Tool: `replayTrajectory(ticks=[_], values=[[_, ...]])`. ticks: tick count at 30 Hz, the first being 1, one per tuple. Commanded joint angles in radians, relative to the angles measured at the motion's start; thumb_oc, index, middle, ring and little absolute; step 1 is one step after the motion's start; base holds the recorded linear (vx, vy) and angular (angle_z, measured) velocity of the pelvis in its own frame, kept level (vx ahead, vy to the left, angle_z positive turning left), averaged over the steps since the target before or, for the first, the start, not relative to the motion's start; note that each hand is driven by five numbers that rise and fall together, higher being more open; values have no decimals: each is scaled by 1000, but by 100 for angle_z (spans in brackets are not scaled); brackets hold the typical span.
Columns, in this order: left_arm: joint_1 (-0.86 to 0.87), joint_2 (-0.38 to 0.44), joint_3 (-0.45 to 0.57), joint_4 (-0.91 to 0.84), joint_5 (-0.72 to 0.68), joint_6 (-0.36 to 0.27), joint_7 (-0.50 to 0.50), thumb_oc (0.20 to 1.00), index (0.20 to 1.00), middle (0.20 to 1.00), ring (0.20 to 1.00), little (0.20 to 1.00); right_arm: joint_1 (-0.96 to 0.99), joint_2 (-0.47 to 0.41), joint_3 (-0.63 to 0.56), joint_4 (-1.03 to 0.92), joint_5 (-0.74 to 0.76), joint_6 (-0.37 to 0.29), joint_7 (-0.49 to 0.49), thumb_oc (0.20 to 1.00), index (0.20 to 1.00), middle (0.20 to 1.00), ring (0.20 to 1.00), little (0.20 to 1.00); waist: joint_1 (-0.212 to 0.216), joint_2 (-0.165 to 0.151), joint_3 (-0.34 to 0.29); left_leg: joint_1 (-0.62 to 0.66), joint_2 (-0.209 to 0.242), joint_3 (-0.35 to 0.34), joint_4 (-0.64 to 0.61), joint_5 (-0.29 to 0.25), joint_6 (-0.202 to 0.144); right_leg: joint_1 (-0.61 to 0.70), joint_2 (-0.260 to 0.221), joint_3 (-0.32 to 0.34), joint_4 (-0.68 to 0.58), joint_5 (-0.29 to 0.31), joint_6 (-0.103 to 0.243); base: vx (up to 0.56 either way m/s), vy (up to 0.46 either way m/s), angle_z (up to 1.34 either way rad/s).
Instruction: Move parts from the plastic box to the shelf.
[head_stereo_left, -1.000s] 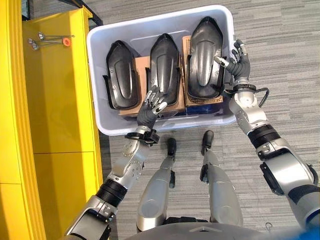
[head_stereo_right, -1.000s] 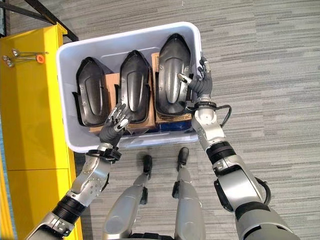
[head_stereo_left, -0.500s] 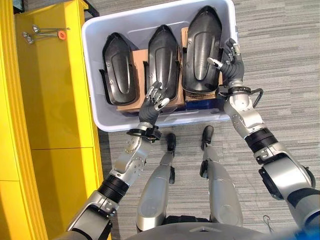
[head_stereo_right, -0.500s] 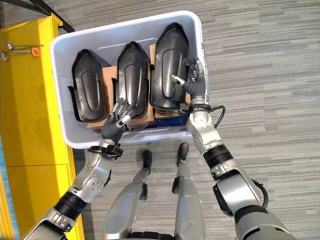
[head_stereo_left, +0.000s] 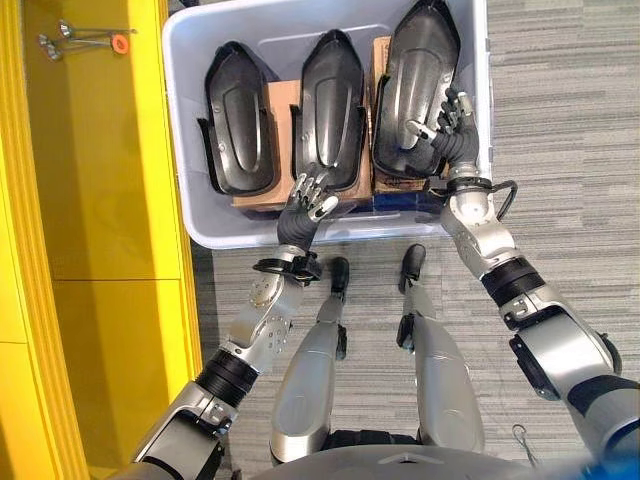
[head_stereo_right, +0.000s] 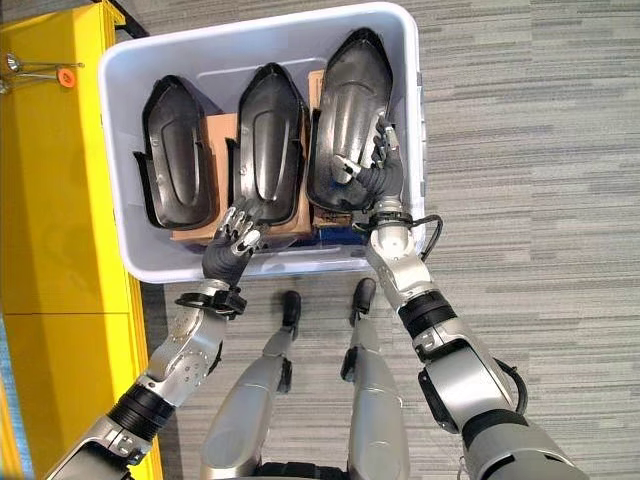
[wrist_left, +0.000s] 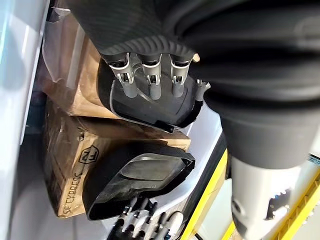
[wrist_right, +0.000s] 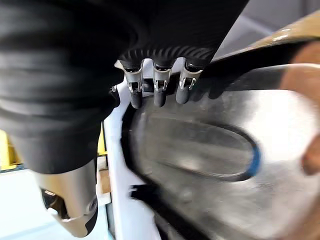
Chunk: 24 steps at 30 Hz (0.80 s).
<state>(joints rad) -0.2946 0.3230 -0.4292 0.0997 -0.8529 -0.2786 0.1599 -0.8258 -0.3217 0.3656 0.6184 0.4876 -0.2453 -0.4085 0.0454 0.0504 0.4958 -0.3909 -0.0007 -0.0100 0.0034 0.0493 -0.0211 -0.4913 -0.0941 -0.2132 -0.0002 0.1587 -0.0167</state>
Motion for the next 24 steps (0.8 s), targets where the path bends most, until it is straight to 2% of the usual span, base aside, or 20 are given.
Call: replayTrajectory(ticks=[1, 7, 17, 24], values=[[26, 11, -8, -83, 2, -54, 3, 1000, 1000, 1000, 1000, 1000, -54, -1, -2, -4, -7, -49, -22, 1000, 1000, 1000, 1000, 1000, 1, 5, -14, -31, 58, 49, 39, -23, -23, -56, -87, 26, 108, -64, 118, 0, 0, 0], [21, 1, -9, -76, 0, -54, 7, 1000, 1000, 1000, 1000, 1000, -14, -1, -6, -79, -19, -56, -24, 1000, 1000, 1000, 1000, 1000, -10, 1, -11, -31, 59, 56, 40, -26, -21, -62, -85, 30, 110, -63, 120, -1, 2, -1], [21, -8, 2, -77, 8, -55, 18, 1000, 1000, 1000, 1000, 1000, 110, 34, -10, -391, -66, -101, 4, 1000, 1000, 1000, 1000, 1000, -33, -12, -16, -28, 58, 56, 48, -37, -22, -60, -85, 35, 117, -71, 123, 0, 0, 0], [33, -3, 12, -83, 8, -53, 21, 1000, 1000, 1000, 1000, 1000, 129, 57, 12, -516, -47, -127, 34, 1000, 1000, 1000, 1000, 1000, -37, -21, -23, -36, 55, 56, 55, -38, -21, -62, -88, 35, 114, -68, 123, 0, 0, 0]])
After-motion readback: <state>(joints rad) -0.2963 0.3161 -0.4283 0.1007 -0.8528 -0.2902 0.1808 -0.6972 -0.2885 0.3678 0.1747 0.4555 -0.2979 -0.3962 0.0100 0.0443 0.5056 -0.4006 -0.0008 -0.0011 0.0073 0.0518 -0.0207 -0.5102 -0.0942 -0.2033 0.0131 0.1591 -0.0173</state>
